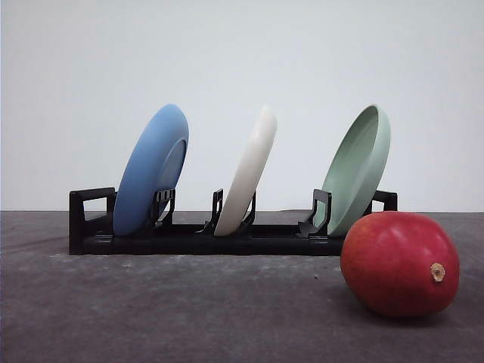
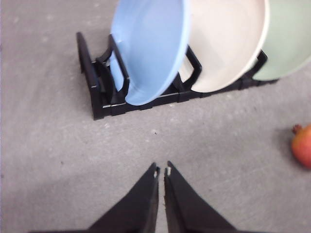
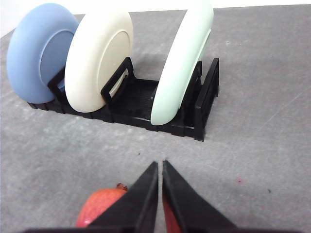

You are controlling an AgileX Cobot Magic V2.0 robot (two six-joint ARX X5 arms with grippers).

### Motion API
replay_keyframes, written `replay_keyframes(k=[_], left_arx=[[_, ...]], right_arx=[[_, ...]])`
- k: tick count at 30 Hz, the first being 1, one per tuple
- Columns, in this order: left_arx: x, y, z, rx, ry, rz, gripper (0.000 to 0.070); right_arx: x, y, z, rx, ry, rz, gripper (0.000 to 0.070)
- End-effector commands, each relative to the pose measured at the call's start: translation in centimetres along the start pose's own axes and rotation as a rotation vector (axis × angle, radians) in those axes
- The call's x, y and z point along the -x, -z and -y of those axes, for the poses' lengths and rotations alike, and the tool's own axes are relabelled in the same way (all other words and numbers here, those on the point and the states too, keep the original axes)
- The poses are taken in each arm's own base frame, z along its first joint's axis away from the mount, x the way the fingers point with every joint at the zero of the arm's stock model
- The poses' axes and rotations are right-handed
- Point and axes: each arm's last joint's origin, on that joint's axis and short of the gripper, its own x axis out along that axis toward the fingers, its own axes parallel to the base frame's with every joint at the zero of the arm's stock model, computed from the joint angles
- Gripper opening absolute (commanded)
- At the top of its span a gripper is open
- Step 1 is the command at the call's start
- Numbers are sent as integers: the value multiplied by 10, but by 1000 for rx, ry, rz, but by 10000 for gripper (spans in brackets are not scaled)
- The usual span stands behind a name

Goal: Place pomegranate in white plate

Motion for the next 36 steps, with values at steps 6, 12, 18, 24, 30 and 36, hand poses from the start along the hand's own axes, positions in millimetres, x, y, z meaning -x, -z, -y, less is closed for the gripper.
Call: replay_keyframes(k=[6, 12, 18, 24, 30, 36], left_arx=[[4, -7, 3, -88, 37, 36, 466], [4, -11, 9, -117, 108, 70, 423], [-3, -17, 19, -208, 193, 98, 423], [-26, -23, 30, -283, 223, 66, 423], [-58, -31, 45, -336, 228, 73, 423], [-95, -38, 65, -370, 220, 120, 423]], right_arx=[[3, -6, -2, 23, -7, 24, 360], [3, -6, -2, 19, -10, 24, 360], [3, -6, -2, 20, -20, 23, 360], [3, -6, -3, 22, -35, 24, 360], [3, -6, -3, 22, -36, 27, 360], [3, -6, -3, 22, -35, 26, 360]])
